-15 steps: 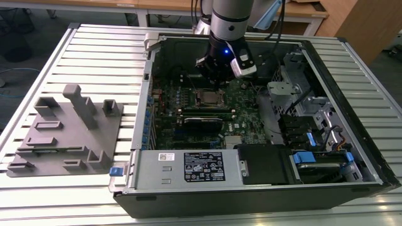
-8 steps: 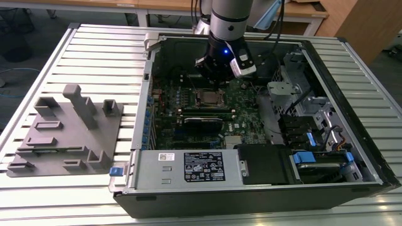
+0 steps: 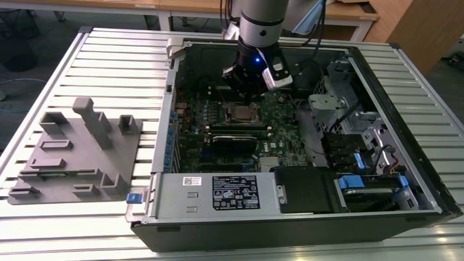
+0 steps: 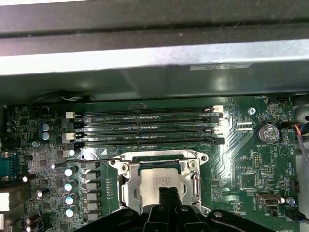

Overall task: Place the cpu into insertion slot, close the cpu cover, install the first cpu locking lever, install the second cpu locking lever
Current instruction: 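Close the cpu cover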

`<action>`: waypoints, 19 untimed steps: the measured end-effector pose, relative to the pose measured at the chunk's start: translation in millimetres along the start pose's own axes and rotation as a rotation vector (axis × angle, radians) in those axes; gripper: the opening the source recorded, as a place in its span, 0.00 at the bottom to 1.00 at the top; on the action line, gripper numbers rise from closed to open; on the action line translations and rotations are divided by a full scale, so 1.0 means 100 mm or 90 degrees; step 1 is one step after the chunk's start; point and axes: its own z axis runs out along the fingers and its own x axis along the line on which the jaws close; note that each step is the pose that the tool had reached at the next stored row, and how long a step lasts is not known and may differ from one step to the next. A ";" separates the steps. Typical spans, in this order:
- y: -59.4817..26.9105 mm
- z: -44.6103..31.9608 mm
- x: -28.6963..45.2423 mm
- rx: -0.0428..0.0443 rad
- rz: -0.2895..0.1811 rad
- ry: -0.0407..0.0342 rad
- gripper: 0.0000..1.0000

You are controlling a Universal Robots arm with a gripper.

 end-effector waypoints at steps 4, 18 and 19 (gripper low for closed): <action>-0.003 0.024 0.034 0.0000 0.000 0.0000 0.11; -0.020 0.171 0.245 -0.0003 0.000 -0.0032 0.11; -0.022 0.183 0.258 -0.0002 0.000 -0.0032 0.11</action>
